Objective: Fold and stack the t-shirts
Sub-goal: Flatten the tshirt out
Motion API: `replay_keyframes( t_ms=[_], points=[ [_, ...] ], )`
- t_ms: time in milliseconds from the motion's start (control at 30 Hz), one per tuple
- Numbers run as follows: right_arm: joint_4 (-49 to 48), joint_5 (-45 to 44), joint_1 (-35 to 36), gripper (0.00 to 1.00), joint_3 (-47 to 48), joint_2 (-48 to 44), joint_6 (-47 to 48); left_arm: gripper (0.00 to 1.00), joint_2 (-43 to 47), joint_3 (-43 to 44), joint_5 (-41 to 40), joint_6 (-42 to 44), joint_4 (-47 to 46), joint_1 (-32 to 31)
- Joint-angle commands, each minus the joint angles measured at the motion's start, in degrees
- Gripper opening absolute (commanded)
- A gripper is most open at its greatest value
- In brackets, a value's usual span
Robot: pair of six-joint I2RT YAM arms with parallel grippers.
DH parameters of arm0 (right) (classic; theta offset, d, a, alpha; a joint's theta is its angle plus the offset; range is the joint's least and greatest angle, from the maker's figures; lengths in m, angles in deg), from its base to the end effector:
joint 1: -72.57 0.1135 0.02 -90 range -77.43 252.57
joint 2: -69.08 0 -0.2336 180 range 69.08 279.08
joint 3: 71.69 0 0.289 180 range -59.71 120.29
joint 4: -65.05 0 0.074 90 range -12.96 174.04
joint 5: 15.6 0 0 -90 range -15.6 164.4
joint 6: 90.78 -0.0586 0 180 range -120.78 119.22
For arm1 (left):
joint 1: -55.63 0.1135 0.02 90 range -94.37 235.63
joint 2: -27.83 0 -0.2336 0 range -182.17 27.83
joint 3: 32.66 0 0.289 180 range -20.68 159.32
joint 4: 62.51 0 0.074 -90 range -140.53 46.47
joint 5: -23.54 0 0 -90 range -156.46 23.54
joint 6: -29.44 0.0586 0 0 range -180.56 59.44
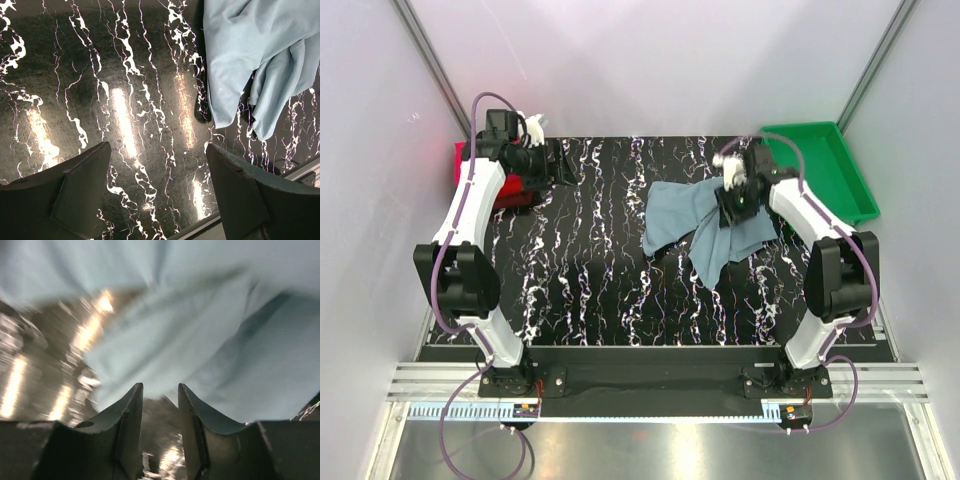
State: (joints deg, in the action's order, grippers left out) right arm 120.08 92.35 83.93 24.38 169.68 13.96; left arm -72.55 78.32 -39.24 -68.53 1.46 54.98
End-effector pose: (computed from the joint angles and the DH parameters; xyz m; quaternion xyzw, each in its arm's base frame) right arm 0.4051 0.0998 0.2084 -0.2551 0.9192 0.1428 0.2636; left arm 0.4211 -0.0316 0.2952 0.0149 0.9255 -0.2457 0.2878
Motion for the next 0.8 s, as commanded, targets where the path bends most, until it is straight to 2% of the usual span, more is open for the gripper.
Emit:
replay_keyframes(
  t_ms=[0, 67, 233, 467, 767],
  points=[
    [-4.89, -7.05, 0.42, 0.41, -9.01, -3.29, 14.31, 0.83, 0.80, 1.46, 1.08, 0.23, -1.36, -0.06],
    [-7.96, -8.02, 0.42, 0.39, -14.82, -5.58, 17.06, 0.83, 0.97, 1.11, 0.73, 0.58, -1.01, -0.06],
    [-8.68, -9.60, 0.42, 0.37, -19.66, -8.39, 19.18, 0.83, 0.45, 0.84, 1.08, -0.03, -1.54, 0.03],
    [-13.77, -13.73, 0.42, 0.37, -21.43, -9.80, 19.80, 0.83, 0.45, 0.93, 1.43, -0.56, -2.07, -0.41],
    [-14.92, -15.93, 0.42, 0.38, -21.51, -6.73, 21.38, 0.83, 1.41, 0.40, 0.82, -0.29, -2.06, -0.85]
  ],
)
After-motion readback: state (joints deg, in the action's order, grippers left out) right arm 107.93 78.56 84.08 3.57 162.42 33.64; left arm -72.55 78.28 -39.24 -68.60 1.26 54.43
